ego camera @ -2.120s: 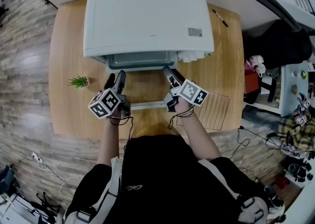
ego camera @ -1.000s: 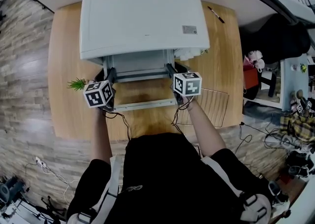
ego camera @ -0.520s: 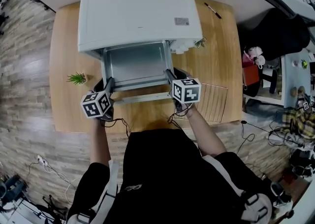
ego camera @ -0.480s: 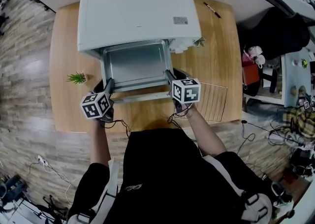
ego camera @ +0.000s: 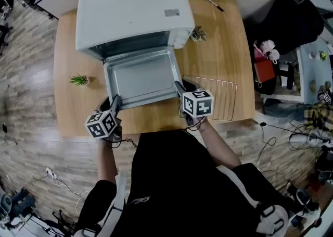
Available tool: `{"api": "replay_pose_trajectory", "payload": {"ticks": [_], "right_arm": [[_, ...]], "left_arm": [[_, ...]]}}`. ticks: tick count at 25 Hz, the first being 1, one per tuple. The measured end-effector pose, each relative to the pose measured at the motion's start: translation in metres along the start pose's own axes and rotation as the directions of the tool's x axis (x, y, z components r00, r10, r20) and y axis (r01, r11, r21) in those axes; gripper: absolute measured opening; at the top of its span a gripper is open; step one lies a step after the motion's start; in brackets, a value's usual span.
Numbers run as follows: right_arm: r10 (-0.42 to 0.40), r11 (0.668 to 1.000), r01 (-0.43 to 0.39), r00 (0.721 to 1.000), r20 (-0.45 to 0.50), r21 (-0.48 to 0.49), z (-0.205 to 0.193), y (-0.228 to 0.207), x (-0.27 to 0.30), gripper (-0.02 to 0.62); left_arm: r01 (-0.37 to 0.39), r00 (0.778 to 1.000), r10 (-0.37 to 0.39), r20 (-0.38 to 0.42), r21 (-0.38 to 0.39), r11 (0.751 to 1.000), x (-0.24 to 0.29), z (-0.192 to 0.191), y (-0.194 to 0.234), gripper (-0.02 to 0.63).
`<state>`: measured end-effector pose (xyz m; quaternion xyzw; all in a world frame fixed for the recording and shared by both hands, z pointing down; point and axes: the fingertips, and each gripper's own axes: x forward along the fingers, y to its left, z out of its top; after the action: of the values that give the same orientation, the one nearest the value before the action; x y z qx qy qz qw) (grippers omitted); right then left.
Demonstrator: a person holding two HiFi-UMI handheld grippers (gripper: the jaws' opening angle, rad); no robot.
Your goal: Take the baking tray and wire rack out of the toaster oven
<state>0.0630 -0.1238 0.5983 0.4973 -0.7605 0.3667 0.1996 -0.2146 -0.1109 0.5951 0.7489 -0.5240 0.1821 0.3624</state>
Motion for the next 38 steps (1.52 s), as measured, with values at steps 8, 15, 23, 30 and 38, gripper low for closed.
{"api": "replay_pose_trajectory", "payload": {"ticks": [8, 15, 23, 30, 38], "right_arm": [[-0.101, 0.991, 0.096, 0.994, 0.046, 0.095, -0.041, -0.059, -0.078, 0.1], [-0.24, 0.951, 0.22, 0.968, 0.069, 0.216, -0.086, -0.13, -0.151, 0.1], [-0.358, 0.898, 0.327, 0.932, 0.058, 0.296, -0.133, -0.19, -0.22, 0.1], [-0.377, 0.883, 0.351, 0.926, 0.027, 0.313, -0.16, -0.217, -0.228, 0.098], [-0.381, 0.874, 0.37, 0.924, -0.029, 0.315, -0.177, -0.229, -0.21, 0.098]], "left_arm": [[0.109, 0.993, -0.104, -0.06, 0.083, 0.991, 0.012, -0.023, -0.085, 0.135], [0.25, 0.964, -0.23, -0.136, 0.161, 0.955, 0.045, -0.046, -0.179, 0.135], [0.35, 0.927, -0.301, -0.224, 0.223, 0.91, 0.073, -0.085, -0.265, 0.135], [0.335, 0.923, -0.265, -0.28, 0.242, 0.911, 0.088, -0.119, -0.283, 0.137], [0.318, 0.916, -0.239, -0.323, 0.219, 0.922, 0.107, -0.139, -0.275, 0.137]]}}
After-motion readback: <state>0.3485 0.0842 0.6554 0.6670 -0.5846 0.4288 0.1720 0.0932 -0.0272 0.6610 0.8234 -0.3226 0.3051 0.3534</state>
